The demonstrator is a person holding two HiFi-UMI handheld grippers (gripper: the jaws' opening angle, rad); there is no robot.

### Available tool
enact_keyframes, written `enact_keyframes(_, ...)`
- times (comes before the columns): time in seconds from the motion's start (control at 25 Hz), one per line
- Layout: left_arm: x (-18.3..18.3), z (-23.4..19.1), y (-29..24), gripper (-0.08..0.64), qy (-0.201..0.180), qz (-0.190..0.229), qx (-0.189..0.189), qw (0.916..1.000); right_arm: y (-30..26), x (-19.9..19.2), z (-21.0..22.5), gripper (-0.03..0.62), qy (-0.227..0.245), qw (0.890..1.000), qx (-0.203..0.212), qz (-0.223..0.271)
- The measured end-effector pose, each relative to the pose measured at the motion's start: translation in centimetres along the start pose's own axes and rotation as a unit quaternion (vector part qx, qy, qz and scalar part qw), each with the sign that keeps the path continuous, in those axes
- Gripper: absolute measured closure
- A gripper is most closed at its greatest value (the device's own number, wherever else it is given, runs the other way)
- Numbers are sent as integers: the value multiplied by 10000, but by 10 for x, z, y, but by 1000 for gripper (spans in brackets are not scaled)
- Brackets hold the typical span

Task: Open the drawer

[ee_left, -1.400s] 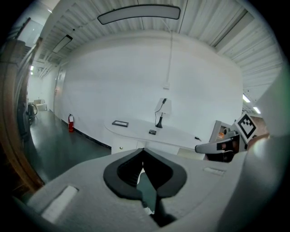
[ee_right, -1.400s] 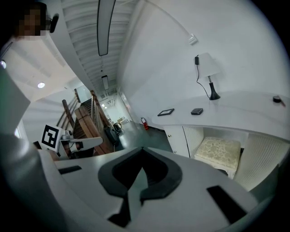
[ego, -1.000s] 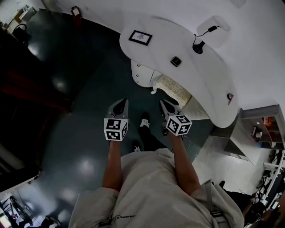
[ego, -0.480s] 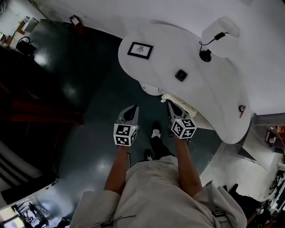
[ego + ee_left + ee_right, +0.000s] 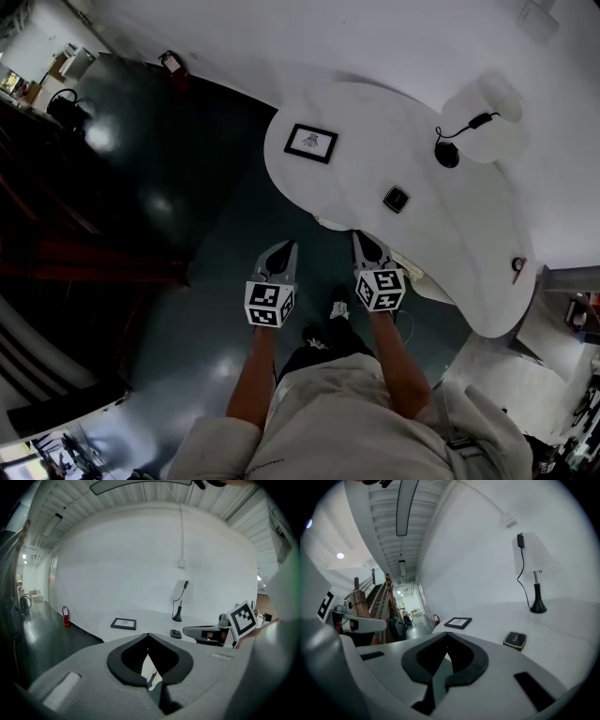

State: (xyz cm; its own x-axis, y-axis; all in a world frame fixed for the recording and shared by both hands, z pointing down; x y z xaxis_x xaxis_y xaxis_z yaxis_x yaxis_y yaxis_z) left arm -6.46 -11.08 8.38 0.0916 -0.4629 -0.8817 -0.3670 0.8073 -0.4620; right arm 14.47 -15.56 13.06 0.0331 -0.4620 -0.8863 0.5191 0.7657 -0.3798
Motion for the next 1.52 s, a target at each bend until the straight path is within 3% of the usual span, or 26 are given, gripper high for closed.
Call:
enact_keyframes(0.12,-2,-8,7,551,154,7,-24,9999,5,8,-7,578,416,9970,-644,74)
enact_keyframes(0.24,-6,-16,11,549,279,55,-177,9994,7,8,-23,578,422,9959,-800,82)
enact_keyframes(0.48,-27,-39,-12,551,393,229,-302,9985,-21,-12,-52,578,877,9945,-567,-110)
enact_keyframes(0.6,-43,-49,-29,551,344,265,-343,9985,-43,-35,-60,578,948,9950,-262,-165)
enact_keyframes(0.76,-74,-68,-55,551,256,360,-248,9987,-70,-72,-60,578,1069,9941,-192,-78)
enact_keyframes(0.96,-134,-104,-94,551,170,586,-217,9979,-114,-125,-58,578,1259,9919,81,153)
enact_keyframes(1.2,-233,-142,-174,551,36,1134,-245,9932,-179,-212,-31,577,1616,9843,527,477)
enact_keyframes(1.4,-314,-163,-242,551,-481,1286,-294,9901,-216,-263,1,577,1535,9822,586,906)
enact_keyframes(1.52,-350,-174,-268,551,-608,1468,-396,9865,-231,-283,17,577,1030,9856,600,1200)
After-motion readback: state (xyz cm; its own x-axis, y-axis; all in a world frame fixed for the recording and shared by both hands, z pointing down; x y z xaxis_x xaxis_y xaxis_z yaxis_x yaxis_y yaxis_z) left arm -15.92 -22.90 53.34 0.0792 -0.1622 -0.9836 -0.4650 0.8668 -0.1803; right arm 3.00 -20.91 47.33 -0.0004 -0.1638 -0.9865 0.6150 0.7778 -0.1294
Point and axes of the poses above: the fingertips, and each gripper's own axes: y backward along the fingers, z to its right, x out of its top, the point moved 7 cm from there along y, backward along the fingers, and after that the axes turned 5 degrees about -z, right-handed, at the moved point
